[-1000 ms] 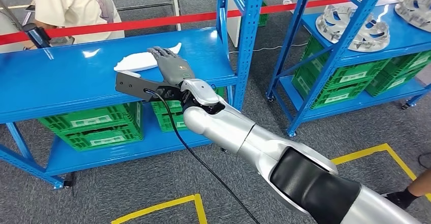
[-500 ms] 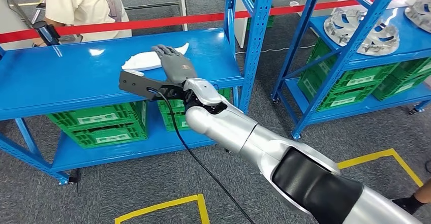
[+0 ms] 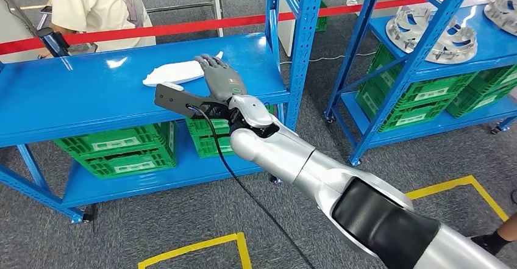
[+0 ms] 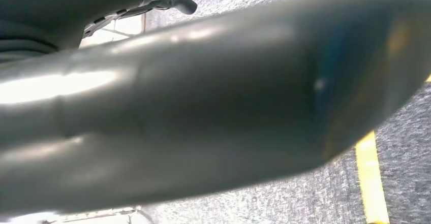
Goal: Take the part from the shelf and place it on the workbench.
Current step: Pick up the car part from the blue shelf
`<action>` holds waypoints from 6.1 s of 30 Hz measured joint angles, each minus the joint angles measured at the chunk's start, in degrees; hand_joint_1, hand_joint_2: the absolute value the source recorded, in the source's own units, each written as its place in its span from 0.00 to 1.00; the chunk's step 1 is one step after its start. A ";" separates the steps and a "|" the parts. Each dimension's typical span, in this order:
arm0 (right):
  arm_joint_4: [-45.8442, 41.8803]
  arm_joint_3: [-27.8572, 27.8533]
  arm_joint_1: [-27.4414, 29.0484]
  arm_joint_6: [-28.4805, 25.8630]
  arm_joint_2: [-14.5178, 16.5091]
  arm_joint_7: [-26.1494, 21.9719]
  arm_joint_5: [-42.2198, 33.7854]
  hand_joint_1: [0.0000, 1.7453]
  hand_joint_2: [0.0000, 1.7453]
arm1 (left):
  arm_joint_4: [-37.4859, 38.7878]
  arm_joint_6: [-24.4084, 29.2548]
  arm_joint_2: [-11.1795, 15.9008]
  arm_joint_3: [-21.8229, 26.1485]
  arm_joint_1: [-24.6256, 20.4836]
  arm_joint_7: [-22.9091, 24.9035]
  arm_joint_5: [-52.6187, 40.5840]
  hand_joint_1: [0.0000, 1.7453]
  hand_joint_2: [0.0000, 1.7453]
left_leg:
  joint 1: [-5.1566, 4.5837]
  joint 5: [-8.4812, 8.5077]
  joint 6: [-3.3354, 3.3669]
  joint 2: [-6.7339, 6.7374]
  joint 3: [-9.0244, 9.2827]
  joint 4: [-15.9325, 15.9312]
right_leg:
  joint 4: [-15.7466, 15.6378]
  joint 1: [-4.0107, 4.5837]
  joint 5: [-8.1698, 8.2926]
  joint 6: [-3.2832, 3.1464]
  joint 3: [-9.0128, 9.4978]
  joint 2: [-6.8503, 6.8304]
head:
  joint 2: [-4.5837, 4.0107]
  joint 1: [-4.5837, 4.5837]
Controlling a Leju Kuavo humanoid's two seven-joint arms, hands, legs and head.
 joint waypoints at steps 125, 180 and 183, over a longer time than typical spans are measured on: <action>-0.34 1.63 9.65 18.27 3.27 -7.19 -12.11 0.00 1.00 | -0.42 -0.65 -0.25 1.14 0.30 -2.14 -2.38 0.00 0.00 | 0.67 0.10 -2.24 0.02 -1.01 1.68 | -0.43 0.94 -2.96 -3.57 1.50 0.14 | 0.00 -0.08; 6.43 10.47 9.90 17.24 2.98 -1.16 -7.22 1.00 1.00 | -0.43 -0.89 -0.57 1.14 -0.14 -2.21 -3.41 0.00 1.00 | 0.77 0.14 -2.16 0.18 -0.28 1.24 | -0.93 1.04 -2.81 -2.09 2.05 0.15 | 0.00 -0.12; 6.43 10.47 9.90 17.45 2.97 -1.20 -7.17 1.00 1.00 | -0.43 -0.93 -0.58 1.14 -0.16 -2.27 -3.48 0.00 1.00 | 0.77 0.14 -2.16 0.18 -0.27 1.24 | -0.93 1.04 -2.81 -2.09 2.05 0.15 | 0.00 -0.11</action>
